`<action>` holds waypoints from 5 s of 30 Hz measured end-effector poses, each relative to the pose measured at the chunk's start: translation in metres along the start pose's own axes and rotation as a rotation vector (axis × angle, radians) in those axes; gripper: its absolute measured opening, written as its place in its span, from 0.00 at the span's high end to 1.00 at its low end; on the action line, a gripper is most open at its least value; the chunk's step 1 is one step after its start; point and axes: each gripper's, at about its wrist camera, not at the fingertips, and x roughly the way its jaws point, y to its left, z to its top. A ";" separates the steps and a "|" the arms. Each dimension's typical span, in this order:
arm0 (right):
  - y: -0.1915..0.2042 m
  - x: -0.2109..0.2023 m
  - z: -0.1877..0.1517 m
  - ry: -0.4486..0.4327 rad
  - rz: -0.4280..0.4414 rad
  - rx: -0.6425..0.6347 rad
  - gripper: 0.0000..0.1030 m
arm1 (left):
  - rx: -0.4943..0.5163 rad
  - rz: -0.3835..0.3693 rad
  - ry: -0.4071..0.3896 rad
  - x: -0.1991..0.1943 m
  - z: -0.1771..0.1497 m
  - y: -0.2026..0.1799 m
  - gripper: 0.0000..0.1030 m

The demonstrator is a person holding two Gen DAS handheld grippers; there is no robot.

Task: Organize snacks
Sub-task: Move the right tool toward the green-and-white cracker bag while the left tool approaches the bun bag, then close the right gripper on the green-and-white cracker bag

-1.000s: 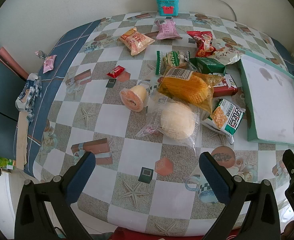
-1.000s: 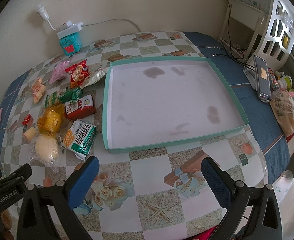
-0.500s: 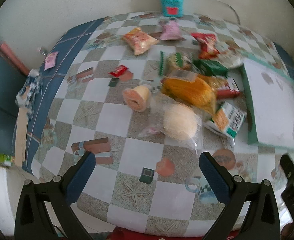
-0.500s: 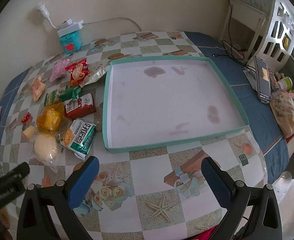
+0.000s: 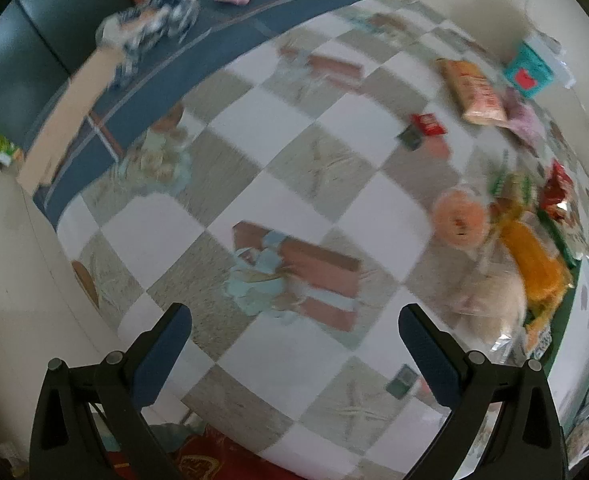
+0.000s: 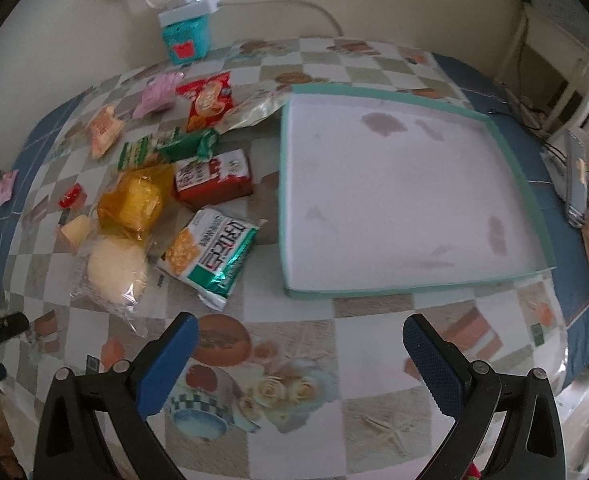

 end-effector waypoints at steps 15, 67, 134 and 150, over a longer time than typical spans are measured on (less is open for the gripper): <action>0.013 0.016 0.024 0.019 0.056 -0.017 0.00 | 0.064 -0.066 0.011 0.009 0.013 -0.022 0.00; -0.020 0.029 0.064 0.017 0.036 0.132 0.00 | 0.122 -0.033 0.219 0.049 0.006 -0.158 0.00; 0.059 0.066 0.043 0.055 0.137 -0.175 0.45 | -0.099 -0.050 0.156 0.034 0.034 -0.052 0.00; 0.057 0.062 0.031 0.065 0.118 -0.232 0.45 | 0.197 0.104 0.109 0.045 0.030 -0.118 0.00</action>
